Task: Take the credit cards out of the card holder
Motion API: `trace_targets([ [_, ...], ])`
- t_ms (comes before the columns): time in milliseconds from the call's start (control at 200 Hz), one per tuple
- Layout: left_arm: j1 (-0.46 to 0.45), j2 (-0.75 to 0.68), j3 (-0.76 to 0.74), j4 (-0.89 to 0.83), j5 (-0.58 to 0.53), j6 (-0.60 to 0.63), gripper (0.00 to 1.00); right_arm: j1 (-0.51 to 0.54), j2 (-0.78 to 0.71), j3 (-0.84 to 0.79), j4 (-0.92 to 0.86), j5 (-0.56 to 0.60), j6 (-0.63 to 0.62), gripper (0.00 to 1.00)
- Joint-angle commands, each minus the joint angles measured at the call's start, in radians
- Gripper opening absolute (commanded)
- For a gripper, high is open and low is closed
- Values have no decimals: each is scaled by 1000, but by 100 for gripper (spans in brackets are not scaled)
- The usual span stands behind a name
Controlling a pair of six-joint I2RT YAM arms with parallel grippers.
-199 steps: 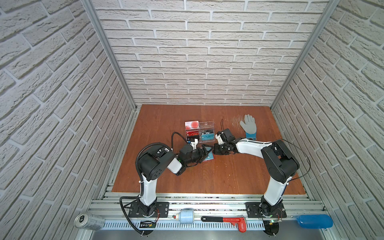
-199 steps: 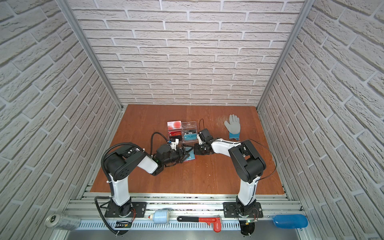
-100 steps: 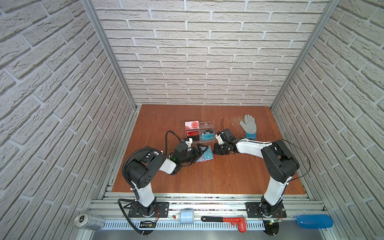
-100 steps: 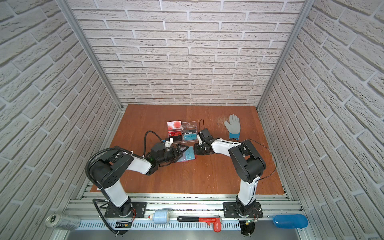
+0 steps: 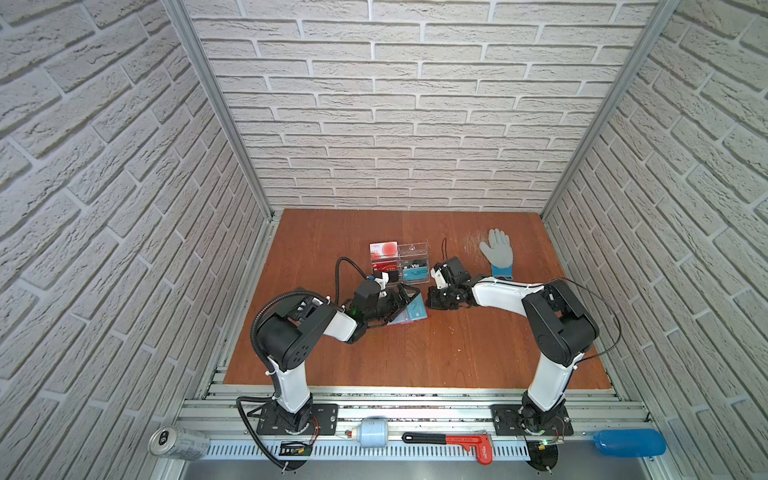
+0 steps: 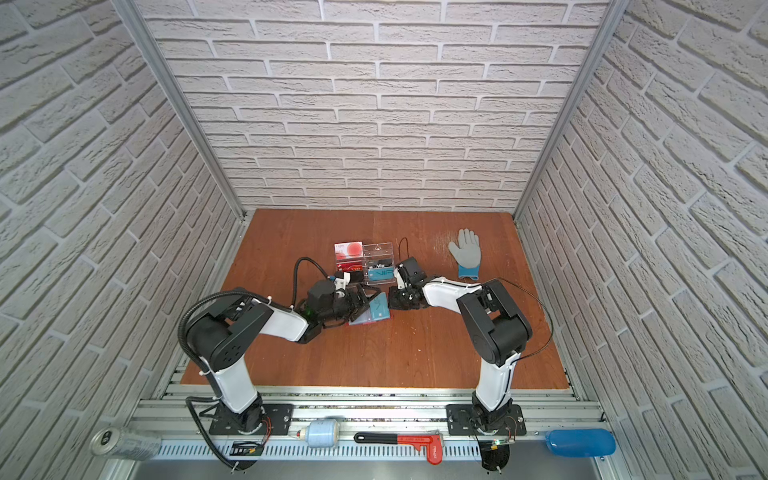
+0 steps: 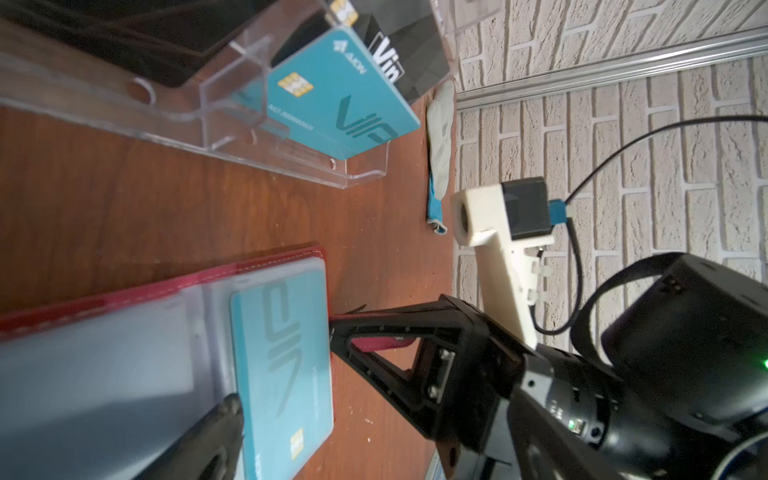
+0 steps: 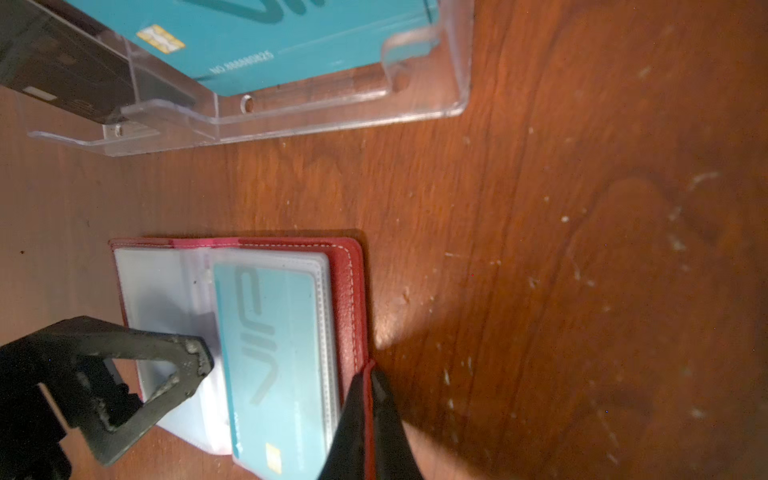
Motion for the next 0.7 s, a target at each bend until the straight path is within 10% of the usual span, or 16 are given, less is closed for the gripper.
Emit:
trace_targets([
  [0, -4, 18, 18, 23, 2, 11, 98, 13, 56, -20, -29, -3, -2, 6],
  [695, -4, 78, 19, 78, -3, -19, 98, 13, 69, -15, -30, -7, -2, 6],
])
